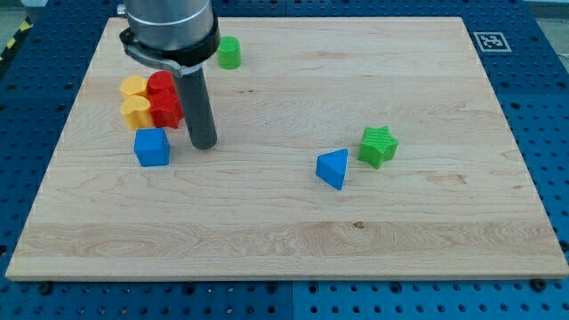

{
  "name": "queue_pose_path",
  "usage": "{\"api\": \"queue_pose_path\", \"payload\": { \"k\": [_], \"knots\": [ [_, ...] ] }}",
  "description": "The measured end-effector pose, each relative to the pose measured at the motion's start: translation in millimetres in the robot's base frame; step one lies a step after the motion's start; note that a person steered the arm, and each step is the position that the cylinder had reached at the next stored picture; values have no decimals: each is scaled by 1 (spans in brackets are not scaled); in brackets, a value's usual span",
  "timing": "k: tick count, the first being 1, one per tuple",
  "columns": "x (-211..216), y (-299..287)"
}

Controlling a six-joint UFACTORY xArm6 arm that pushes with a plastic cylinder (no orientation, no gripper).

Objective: Slide blue cube to the green star and the blue triangle

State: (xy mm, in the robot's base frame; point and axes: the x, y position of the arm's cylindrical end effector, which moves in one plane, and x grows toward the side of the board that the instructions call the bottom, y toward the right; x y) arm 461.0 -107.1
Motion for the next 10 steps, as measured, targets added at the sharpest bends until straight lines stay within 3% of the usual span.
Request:
{"api": "queue_pose_path", "payload": {
  "k": [2,4,6,7,10],
  "knots": [
    [6,2],
    [71,-31],
    [16,-150],
    [14,-158],
    [12,-102]
  ]
}}
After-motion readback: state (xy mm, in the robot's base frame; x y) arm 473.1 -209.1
